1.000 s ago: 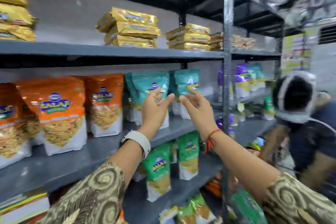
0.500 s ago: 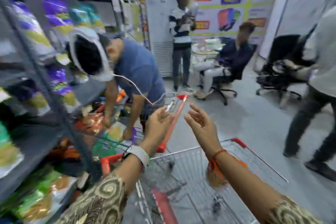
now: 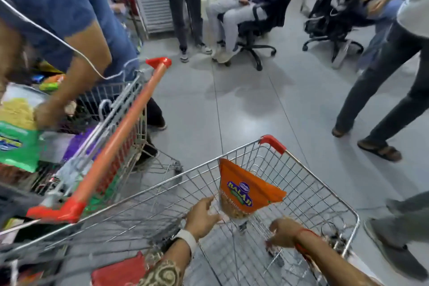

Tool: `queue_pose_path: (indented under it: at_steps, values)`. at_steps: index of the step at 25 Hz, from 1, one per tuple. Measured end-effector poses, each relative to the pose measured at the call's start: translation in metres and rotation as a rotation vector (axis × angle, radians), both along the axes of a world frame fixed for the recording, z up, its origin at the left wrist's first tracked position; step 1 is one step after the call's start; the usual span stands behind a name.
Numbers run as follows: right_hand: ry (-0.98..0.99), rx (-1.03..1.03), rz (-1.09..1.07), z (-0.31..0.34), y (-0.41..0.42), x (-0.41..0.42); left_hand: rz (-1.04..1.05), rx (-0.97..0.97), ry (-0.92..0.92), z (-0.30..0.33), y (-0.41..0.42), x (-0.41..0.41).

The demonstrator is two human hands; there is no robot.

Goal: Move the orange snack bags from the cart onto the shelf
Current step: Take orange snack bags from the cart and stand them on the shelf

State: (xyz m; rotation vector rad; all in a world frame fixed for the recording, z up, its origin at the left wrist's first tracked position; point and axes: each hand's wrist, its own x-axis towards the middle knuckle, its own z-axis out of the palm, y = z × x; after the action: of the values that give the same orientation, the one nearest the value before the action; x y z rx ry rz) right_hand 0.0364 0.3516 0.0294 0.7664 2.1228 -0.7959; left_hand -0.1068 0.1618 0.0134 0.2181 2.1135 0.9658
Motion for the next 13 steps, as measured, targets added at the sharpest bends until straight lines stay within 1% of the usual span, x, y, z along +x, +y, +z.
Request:
queue_pose_path:
  at_steps: [2, 4, 6, 8, 10, 11, 12, 13]
  values:
    - [-0.038, 0.014, -0.063, -0.046, 0.013, -0.018, -0.042, -0.065, -0.028, -0.049, 0.014, -0.017]
    - [0.014, -0.021, -0.102, -0.082, 0.023, -0.034, -0.067, -0.075, -0.032, -0.091, 0.030, -0.032]
    - [0.047, -0.064, -0.188, -0.112, 0.025, -0.044, -0.100, -0.042, -0.039, -0.120, 0.040, -0.041]
    - [0.065, -0.142, -0.294, -0.131, 0.022, -0.050, -0.126, 0.032, -0.089, -0.136, 0.045, -0.043]
    - [0.141, -0.210, -0.387, -0.144, 0.022, -0.055, -0.111, 0.082, -0.106, -0.143, 0.044, -0.043]
    - [0.177, -0.222, -0.410, -0.147, 0.024, -0.056, -0.089, 0.093, -0.114, -0.144, 0.043, -0.041]
    - [0.221, -0.230, -0.393, -0.148, 0.025, -0.056, -0.055, 0.095, -0.120, -0.143, 0.040, -0.040]
    - [0.223, -0.254, -0.362, -0.143, 0.026, -0.055, -0.027, 0.099, -0.136, -0.137, 0.037, -0.036]
